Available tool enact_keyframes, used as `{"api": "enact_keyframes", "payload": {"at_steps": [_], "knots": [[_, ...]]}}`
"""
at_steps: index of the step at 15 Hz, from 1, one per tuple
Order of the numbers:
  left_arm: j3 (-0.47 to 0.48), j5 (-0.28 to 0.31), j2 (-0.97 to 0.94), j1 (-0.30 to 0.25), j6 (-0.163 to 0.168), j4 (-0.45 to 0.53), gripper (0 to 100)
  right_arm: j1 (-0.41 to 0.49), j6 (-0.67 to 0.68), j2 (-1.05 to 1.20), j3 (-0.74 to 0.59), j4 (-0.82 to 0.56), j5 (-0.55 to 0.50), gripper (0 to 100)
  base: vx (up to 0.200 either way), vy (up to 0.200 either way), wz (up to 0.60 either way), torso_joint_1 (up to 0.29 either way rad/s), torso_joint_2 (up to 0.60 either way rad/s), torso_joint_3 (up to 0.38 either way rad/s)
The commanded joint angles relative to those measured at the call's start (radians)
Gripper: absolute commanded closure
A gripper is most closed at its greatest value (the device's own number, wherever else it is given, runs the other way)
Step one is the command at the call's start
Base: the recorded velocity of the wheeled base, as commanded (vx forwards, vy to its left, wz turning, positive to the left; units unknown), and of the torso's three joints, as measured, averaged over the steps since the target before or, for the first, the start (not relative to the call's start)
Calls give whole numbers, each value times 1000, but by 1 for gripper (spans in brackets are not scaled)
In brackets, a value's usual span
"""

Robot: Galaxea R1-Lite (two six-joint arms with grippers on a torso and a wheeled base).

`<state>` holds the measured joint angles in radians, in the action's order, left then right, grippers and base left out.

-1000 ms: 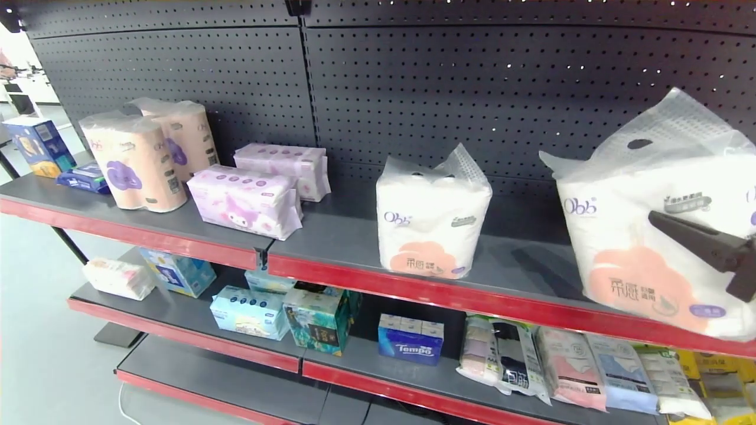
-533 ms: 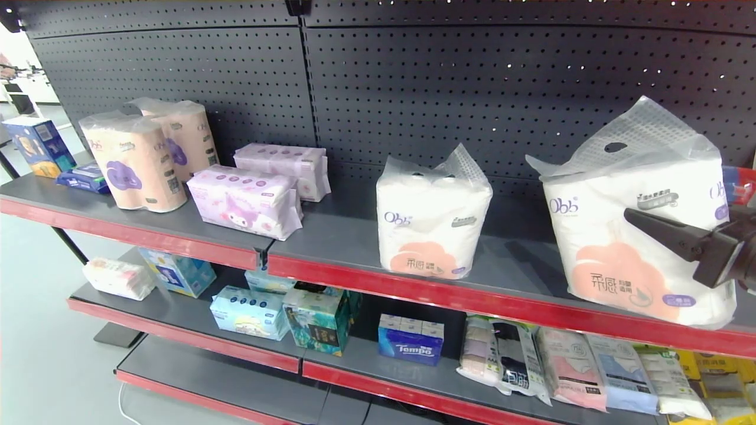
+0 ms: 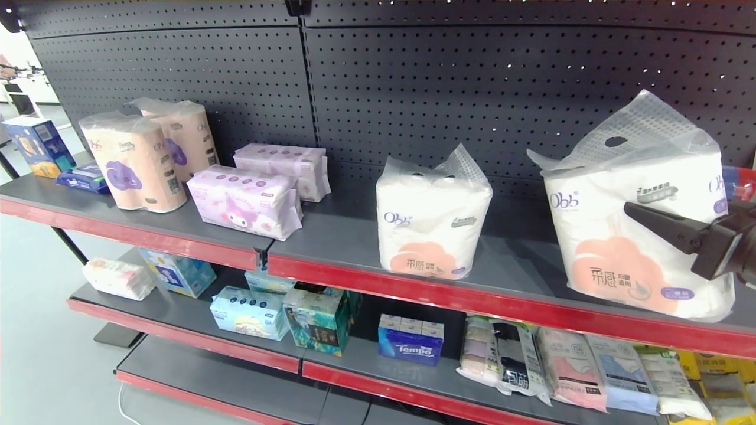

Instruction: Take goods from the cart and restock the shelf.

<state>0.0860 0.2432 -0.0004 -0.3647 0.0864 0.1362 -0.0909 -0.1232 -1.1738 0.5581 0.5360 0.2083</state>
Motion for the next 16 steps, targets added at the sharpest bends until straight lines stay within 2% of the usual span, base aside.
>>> {"api": "enact_keyframes", "payload": {"at_steps": [1, 16], "knots": [[-2, 1, 0, 0, -5, 0, 0, -1, -1, -1, 0, 1, 0, 100, 0, 0, 0, 0, 0, 0], [-3, -4, 0, 0, -8, -4, 0, -7, -21, -15, -21, 2, 5, 100, 0, 0, 0, 0, 0, 0]]}}
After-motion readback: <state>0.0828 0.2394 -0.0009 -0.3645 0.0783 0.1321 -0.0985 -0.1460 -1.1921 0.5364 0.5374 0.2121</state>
